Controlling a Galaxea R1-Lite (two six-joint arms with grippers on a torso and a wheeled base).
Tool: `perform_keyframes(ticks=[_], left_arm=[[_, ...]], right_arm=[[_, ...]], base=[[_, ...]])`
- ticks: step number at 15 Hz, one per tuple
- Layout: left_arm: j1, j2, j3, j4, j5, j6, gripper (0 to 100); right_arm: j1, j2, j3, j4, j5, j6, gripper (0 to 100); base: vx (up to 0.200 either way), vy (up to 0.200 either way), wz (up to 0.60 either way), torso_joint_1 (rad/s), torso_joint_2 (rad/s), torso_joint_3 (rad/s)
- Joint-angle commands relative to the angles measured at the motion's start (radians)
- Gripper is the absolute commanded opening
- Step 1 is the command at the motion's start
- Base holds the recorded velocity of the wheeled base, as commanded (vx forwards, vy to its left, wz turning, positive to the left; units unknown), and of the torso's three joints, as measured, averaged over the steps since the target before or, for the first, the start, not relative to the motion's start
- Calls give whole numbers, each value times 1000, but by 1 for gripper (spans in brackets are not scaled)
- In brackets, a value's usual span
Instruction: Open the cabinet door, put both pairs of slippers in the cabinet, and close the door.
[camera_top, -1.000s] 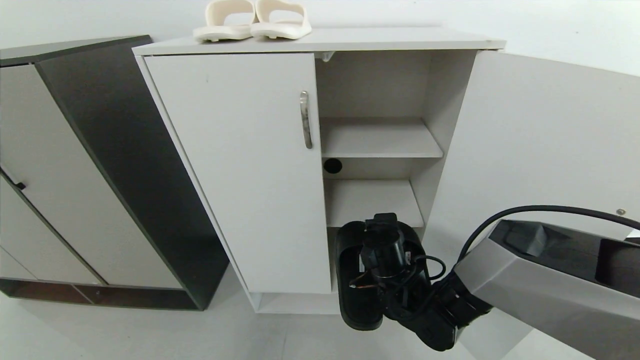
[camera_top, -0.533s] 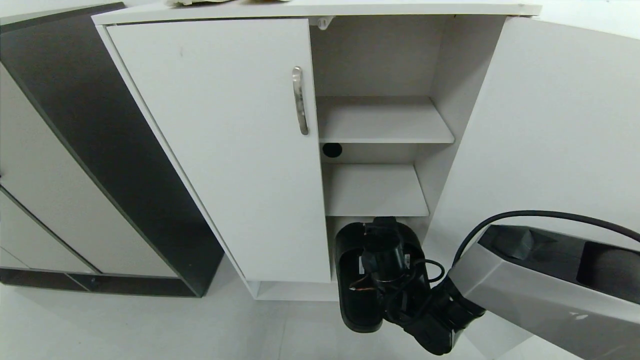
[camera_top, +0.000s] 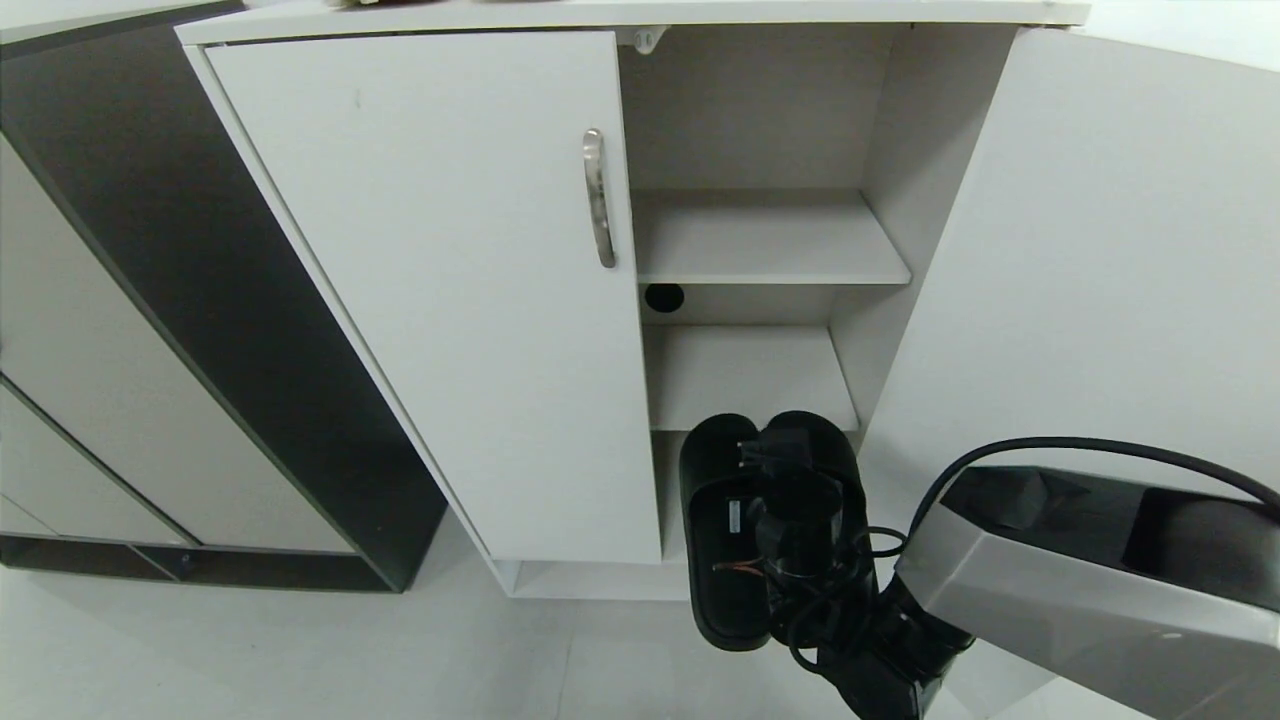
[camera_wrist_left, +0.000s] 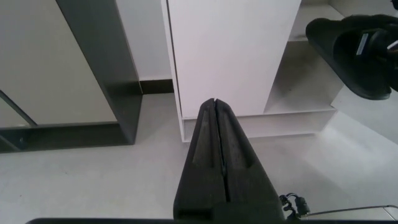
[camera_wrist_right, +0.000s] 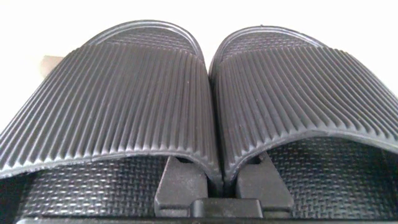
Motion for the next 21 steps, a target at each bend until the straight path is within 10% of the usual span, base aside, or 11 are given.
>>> perform_keyframes(ticks=[1, 21], left_arm=[[0, 2, 0, 0, 2, 0, 0], [0, 2, 0, 1, 0, -5, 0]], right_arm=[[-7, 21, 7, -12, 8, 4, 0], [-25, 27, -5, -34, 9, -32, 0]], base=[[0, 0, 0, 0, 0, 0], [100, 0, 0, 0, 2, 1]])
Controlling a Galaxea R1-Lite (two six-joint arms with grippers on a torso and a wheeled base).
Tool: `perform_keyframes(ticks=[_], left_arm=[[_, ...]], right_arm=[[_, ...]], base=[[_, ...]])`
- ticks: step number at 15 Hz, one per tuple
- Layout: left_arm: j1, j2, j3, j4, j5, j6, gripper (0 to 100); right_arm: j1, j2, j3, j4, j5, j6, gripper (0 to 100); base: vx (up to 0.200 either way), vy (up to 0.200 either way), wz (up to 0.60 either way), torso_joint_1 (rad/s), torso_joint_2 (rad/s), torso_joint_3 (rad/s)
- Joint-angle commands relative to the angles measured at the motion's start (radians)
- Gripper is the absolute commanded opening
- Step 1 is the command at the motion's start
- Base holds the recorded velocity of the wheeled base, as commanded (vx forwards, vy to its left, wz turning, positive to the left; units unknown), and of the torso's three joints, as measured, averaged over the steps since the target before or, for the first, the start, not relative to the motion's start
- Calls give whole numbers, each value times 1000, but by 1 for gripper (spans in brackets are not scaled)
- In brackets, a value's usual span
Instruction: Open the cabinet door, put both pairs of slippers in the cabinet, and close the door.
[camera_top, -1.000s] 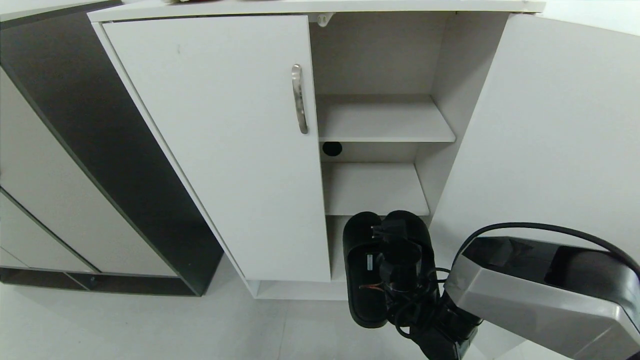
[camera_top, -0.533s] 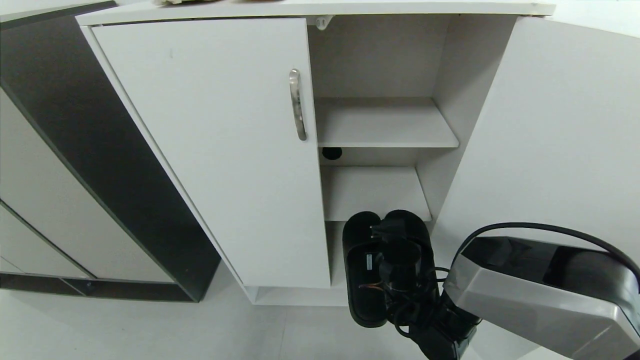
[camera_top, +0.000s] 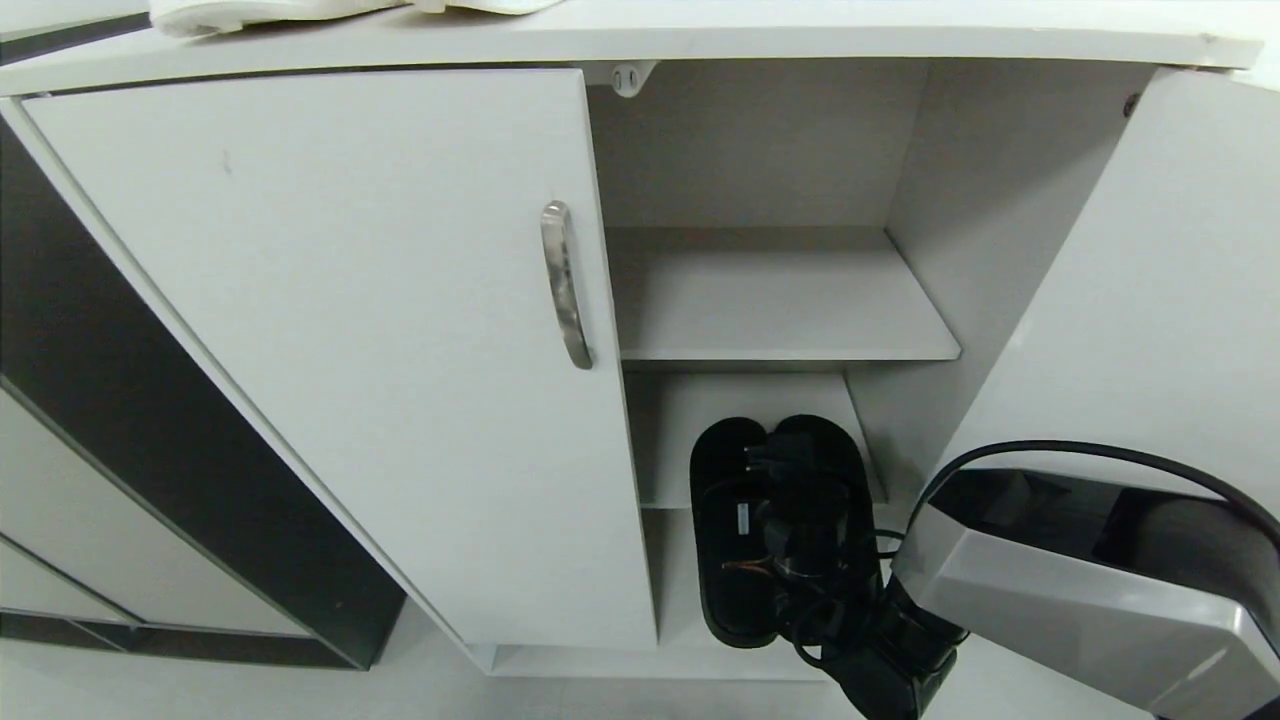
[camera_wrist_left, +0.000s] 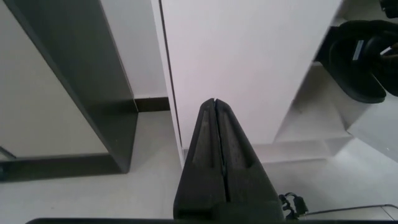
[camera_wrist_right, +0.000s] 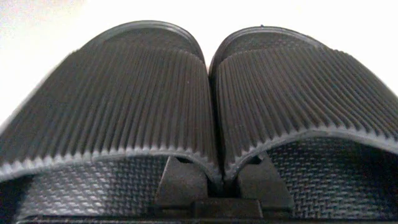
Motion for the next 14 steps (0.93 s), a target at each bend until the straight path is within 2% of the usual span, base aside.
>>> perform_keyframes(ticks=[1, 7, 10, 14], left_arm=[[0, 2, 0, -1, 0, 0, 0], [0, 2, 0, -1, 0, 0, 0], [0, 2, 0, -1, 0, -2, 0], [0, 2, 0, -1, 0, 0, 0]], right_arm=[[-1, -6, -4, -2, 1, 0, 0], [-24, 25, -64, 17, 75, 0, 0], [-73, 76, -177, 89, 96, 2, 0], [-84, 97, -360, 244, 99, 11, 0]], base=[[0, 0, 0, 0, 0, 0], [0, 0, 0, 0, 0, 0], [0, 0, 0, 0, 0, 0], [0, 0, 0, 0, 0, 0]])
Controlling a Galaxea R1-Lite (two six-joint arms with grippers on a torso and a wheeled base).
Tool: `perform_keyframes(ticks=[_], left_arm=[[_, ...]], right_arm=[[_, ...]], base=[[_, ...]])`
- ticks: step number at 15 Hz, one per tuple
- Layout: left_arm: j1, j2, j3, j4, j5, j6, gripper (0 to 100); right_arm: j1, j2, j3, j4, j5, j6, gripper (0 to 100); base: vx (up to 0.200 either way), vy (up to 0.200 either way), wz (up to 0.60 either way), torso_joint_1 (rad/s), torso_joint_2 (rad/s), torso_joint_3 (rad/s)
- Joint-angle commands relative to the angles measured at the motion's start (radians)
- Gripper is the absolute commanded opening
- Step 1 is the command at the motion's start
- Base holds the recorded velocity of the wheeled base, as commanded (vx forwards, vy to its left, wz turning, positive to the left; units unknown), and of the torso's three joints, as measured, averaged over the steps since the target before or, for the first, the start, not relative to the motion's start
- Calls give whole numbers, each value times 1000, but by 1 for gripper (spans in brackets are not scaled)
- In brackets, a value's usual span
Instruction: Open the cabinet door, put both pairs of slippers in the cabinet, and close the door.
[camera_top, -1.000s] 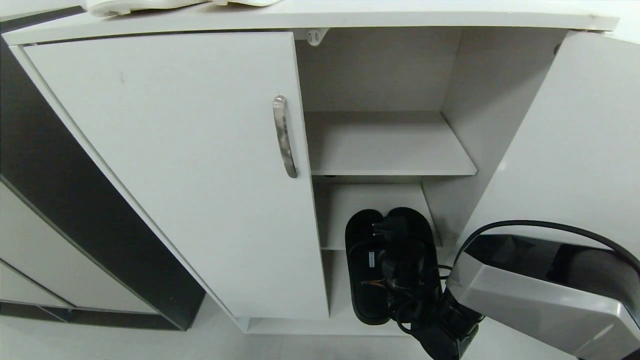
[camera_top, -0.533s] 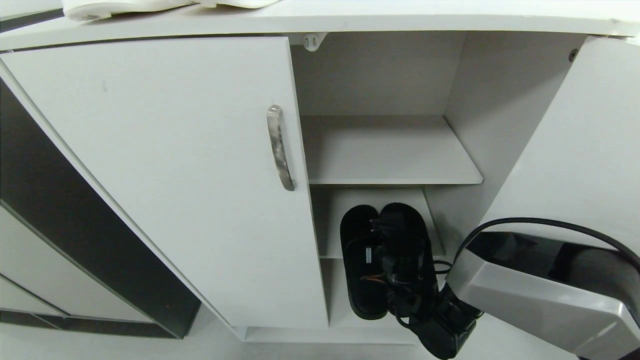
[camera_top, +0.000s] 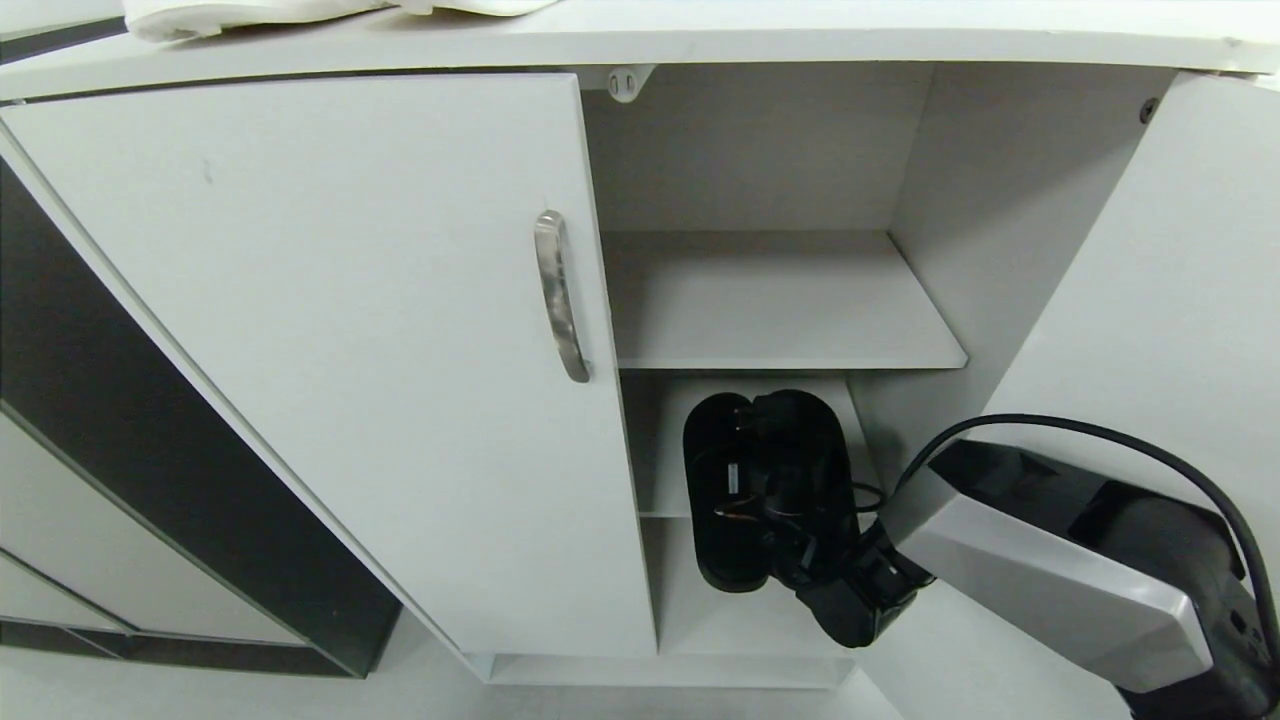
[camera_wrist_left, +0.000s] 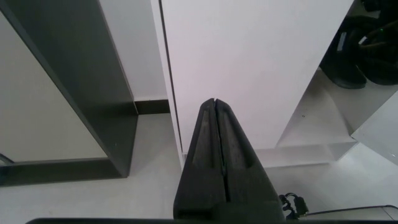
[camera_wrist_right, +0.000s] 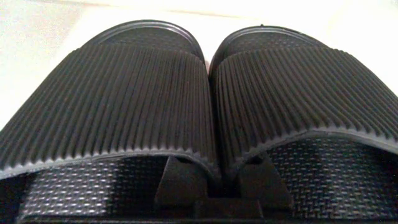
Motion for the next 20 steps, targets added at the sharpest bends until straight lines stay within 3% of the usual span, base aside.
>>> perform_keyframes(ticks=[1, 8, 20], left_arm=[[0, 2, 0, 0, 0, 0, 0], [0, 2, 0, 0, 0, 0, 0], [0, 2, 0, 0, 0, 1, 0]], right_arm=[[-8, 24, -111, 72, 1, 2, 0], [-44, 93, -347, 247, 3, 5, 0], [-57, 110, -377, 263, 3, 5, 0]], base=[[0, 0, 0, 0, 0, 0], [0, 0, 0, 0, 0, 0], [0, 0, 0, 0, 0, 0]])
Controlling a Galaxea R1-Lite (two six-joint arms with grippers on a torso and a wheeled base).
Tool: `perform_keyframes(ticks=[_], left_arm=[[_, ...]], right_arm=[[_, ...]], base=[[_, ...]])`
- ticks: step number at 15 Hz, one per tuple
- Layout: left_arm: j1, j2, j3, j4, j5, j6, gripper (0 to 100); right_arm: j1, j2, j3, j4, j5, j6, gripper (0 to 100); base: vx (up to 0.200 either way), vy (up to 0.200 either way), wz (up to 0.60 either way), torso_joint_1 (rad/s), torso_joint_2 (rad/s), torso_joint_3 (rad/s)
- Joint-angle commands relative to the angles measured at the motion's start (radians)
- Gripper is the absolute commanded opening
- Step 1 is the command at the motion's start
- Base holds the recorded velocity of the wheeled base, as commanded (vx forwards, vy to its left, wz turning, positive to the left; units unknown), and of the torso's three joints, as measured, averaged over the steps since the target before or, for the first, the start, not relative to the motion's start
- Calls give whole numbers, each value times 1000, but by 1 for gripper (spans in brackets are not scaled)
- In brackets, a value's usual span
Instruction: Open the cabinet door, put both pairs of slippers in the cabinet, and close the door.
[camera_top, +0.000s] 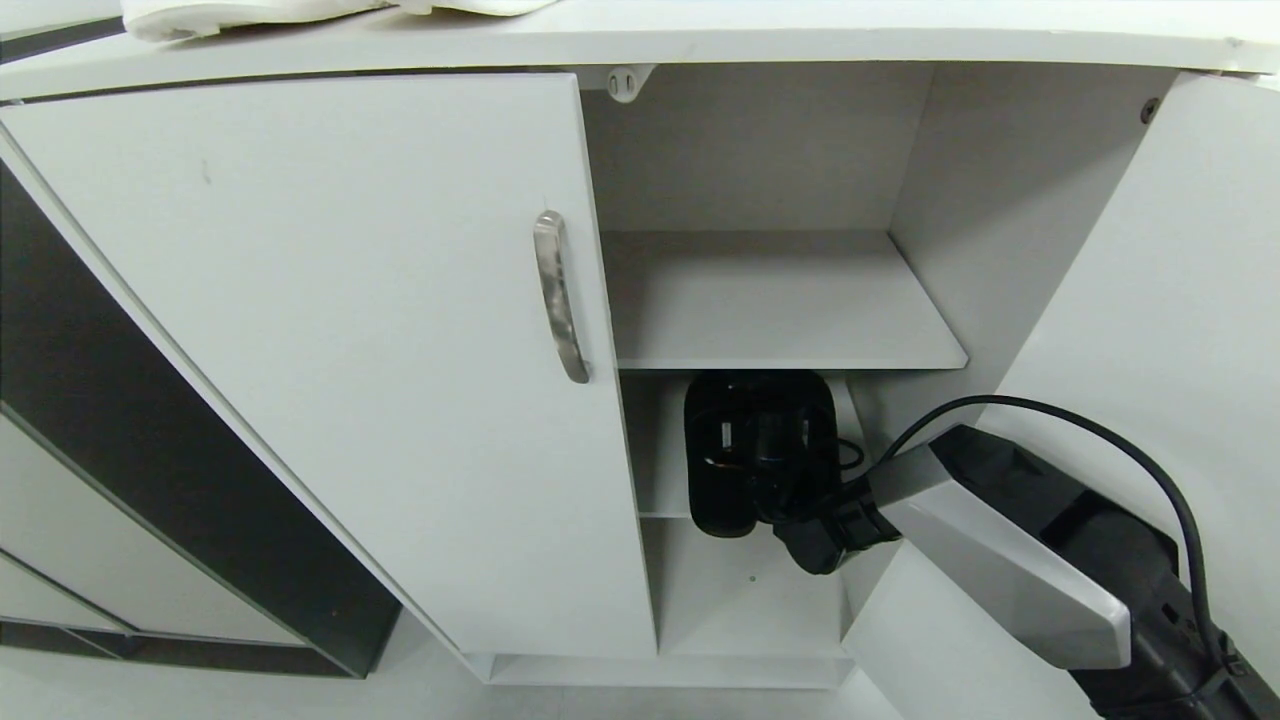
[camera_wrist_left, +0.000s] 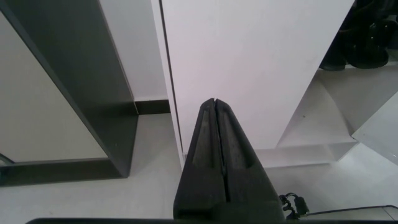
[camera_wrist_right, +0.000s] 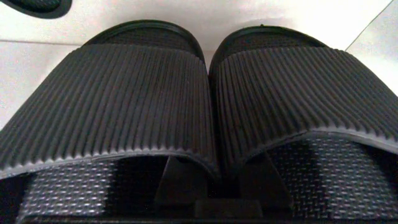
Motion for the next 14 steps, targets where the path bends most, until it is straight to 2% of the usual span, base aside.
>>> perform_keyframes(ticks=[1, 4, 10, 14], left_arm=[[0, 2, 0, 0, 0, 0, 0], [0, 2, 0, 0, 0, 0, 0], [0, 2, 0, 0, 0, 0, 0], [0, 2, 0, 0, 0, 0, 0]], right_arm=[[1, 1, 0, 0, 0, 0, 100], [1, 0, 9, 0, 0, 0, 100], [7, -48, 124, -51, -7, 0, 100], [42, -154, 341, -172, -11, -2, 100]], base=[[0, 0, 0, 0, 0, 0], [0, 0, 0, 0, 0, 0], [0, 0, 0, 0, 0, 0], [0, 0, 0, 0, 0, 0]])
